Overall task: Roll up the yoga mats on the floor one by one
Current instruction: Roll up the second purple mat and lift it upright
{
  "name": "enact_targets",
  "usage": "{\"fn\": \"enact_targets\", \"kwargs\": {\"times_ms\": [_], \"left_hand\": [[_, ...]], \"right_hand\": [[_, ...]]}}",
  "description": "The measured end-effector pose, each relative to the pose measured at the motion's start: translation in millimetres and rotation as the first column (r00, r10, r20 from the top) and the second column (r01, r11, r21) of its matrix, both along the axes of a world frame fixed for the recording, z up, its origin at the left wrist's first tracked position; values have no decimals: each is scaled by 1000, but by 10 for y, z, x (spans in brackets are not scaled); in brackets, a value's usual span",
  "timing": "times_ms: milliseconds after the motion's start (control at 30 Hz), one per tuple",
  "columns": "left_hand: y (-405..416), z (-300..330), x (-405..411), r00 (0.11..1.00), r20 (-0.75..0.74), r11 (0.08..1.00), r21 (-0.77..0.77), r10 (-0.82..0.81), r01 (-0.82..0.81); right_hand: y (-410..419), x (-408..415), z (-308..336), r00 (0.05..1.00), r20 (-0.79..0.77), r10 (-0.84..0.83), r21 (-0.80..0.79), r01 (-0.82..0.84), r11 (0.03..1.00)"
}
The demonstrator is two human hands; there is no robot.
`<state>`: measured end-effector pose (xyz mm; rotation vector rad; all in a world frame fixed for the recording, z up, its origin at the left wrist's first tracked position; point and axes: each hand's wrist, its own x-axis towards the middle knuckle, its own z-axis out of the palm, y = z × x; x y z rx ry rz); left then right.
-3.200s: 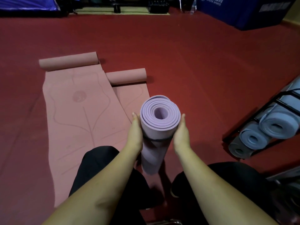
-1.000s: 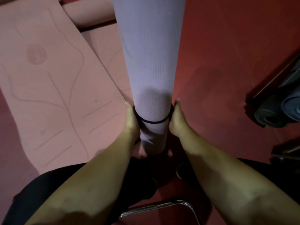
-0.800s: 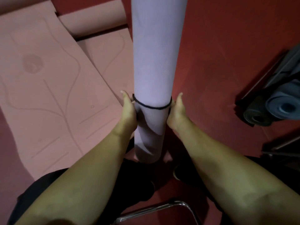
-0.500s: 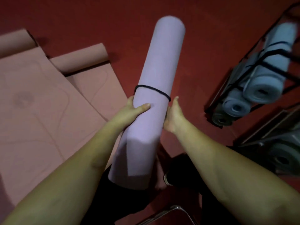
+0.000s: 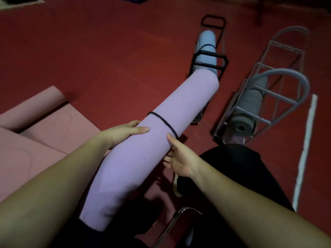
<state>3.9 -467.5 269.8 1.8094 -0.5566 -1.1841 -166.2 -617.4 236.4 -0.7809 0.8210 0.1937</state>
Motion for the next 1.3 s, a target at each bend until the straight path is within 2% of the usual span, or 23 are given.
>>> {"fn": "enact_targets", "kwargs": {"times_ms": [200, 400, 533, 600, 1100, 1300], "left_hand": [[-567, 10, -255, 987, -81, 990, 13, -141, 142], [-1246, 130, -542, 960, -138, 967, 30, -245, 251], [-1610, 152, -556, 929, -269, 952, 105, -253, 289], [-1775, 166, -567, 925, -284, 943, 141, -254, 302], [-2590, 213, -667, 924, -318, 934, 215, -211, 287], [-2666, 179, -587, 912, -349, 934, 201, -214, 296]], "right_hand": [[-229, -478, 56, 979, -23, -205, -2, 205, 979], [-588, -725, 202, 910, -67, -409, 36, 411, 911], [-843, -819, 339, 868, -56, -494, 90, 497, 863], [-961, -835, 348, 847, -54, -529, 132, 531, 837], [-1683, -816, 233, 803, -85, -590, 208, 593, 778], [-1731, -744, 94, 827, -87, -556, 166, 562, 810]]}}
